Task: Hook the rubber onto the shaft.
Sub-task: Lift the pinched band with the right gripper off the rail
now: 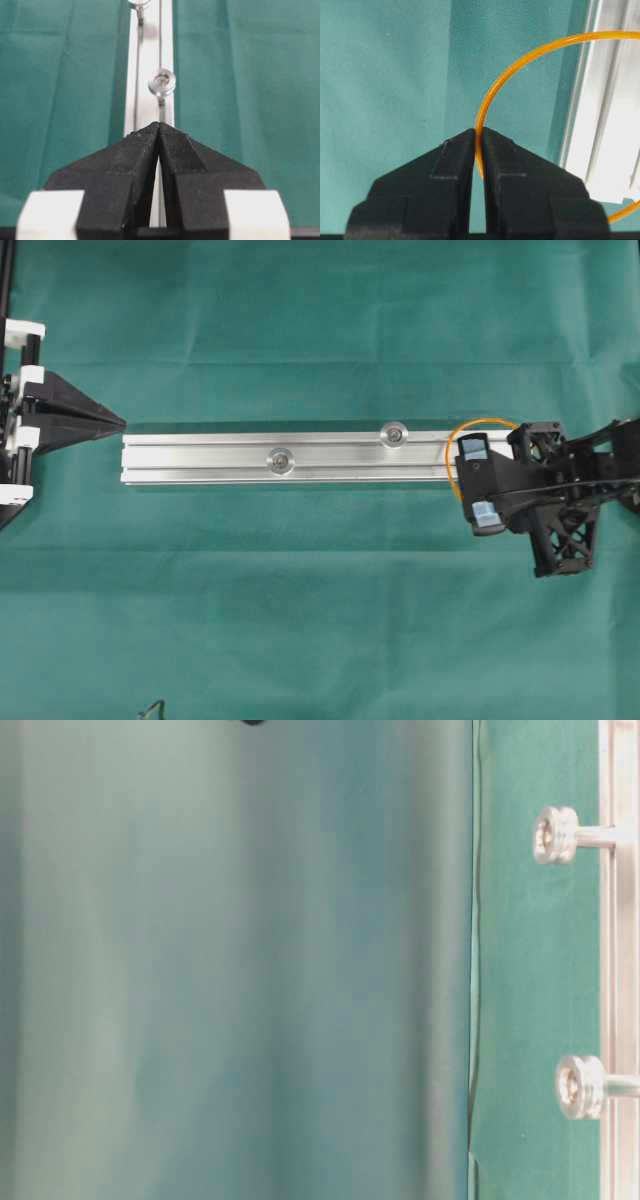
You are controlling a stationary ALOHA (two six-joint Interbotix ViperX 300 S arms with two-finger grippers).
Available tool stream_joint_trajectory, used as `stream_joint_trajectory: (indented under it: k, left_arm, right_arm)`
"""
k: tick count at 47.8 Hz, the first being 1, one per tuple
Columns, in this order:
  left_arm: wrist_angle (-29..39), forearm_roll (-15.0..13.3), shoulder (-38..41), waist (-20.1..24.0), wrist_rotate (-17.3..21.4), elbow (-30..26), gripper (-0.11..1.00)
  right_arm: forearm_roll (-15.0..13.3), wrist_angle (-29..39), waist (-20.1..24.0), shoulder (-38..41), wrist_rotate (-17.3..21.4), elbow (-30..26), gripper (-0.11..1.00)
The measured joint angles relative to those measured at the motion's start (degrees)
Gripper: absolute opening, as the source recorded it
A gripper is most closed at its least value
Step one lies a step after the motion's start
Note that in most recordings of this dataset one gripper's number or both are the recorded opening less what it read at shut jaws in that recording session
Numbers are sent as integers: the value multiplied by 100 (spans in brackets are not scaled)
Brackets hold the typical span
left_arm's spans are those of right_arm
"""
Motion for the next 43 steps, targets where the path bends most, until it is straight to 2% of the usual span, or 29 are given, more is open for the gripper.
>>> stream_joint_trajectory:
  k: [26,32,43]
  left_arm:
    - [0,0,0,0,0,0,0]
    - [0,0,0,0,0,0,0]
    - [0,0,0,0,0,0,0]
  right_arm:
    - [-791,1916,-149,-738,-9,-967,7]
    - [-853,2171,-158,-747,-9,-1143,7]
    - [-861,2232,-158,-756,0,-1204,7]
